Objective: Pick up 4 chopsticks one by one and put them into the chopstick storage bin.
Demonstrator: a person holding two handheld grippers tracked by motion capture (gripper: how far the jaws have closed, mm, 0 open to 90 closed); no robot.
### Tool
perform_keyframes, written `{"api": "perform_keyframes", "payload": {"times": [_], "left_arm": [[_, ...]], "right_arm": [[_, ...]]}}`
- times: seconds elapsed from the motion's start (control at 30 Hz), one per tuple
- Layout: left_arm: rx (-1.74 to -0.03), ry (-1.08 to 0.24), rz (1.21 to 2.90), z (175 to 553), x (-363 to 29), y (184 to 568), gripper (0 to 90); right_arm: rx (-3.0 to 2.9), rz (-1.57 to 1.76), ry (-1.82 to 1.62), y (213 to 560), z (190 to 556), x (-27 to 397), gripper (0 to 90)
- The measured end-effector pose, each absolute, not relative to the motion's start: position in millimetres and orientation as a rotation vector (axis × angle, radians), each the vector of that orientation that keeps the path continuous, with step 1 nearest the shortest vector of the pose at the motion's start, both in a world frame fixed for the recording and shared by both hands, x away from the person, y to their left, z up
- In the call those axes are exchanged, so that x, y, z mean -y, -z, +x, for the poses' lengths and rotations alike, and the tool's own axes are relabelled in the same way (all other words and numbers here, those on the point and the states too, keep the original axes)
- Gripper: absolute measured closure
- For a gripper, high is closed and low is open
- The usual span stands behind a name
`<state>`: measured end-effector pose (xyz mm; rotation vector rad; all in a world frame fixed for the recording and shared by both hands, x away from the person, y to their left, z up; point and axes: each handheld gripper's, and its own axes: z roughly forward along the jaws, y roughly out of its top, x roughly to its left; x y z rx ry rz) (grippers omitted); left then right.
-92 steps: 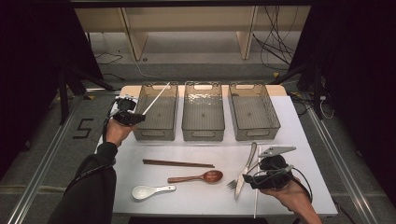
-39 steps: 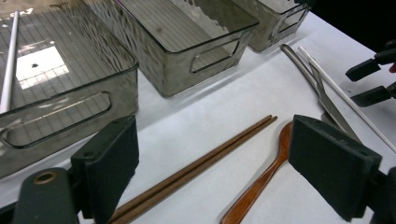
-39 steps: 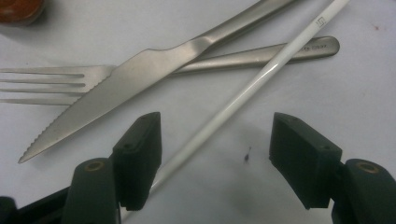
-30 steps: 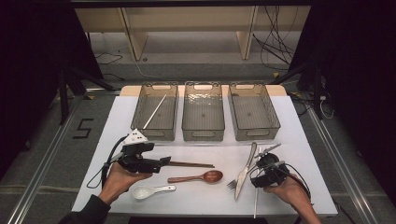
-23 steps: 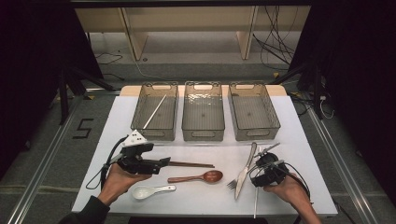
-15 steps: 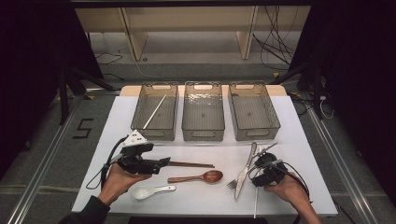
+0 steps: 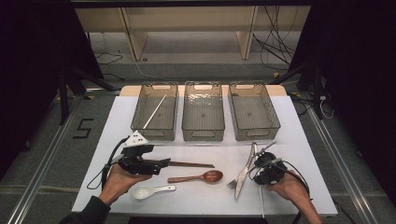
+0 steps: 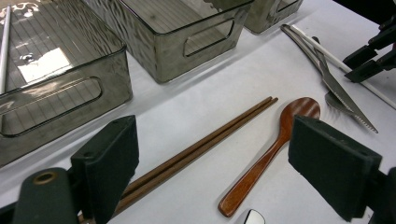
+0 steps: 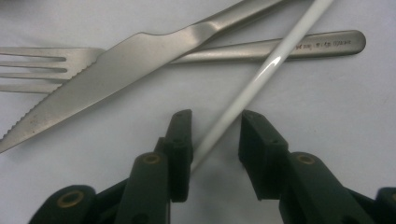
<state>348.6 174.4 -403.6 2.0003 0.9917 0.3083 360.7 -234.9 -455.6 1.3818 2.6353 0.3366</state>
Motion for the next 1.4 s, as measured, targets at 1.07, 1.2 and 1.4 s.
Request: {"api": "perform_keyframes", "payload": {"times": [1.07, 1.2, 1.4], "left_arm": [[-0.972, -0.286, 2.032, 350.8, -173.2, 407.5, 15.6], [-0.947, -0.274, 2.057, 350.5, -170.6, 408.0, 15.6], [-0.902, -0.259, 2.090, 350.0, -164.8, 406.5, 15.6]], "right_arm": [[-2.682, 1.225, -0.433, 437.9, 358.9, 235.8, 85.8], [-2.709, 1.147, -0.465, 432.2, 354.3, 227.6, 85.7], [-2.737, 1.009, -0.501, 421.5, 344.3, 210.3, 85.7]]}}
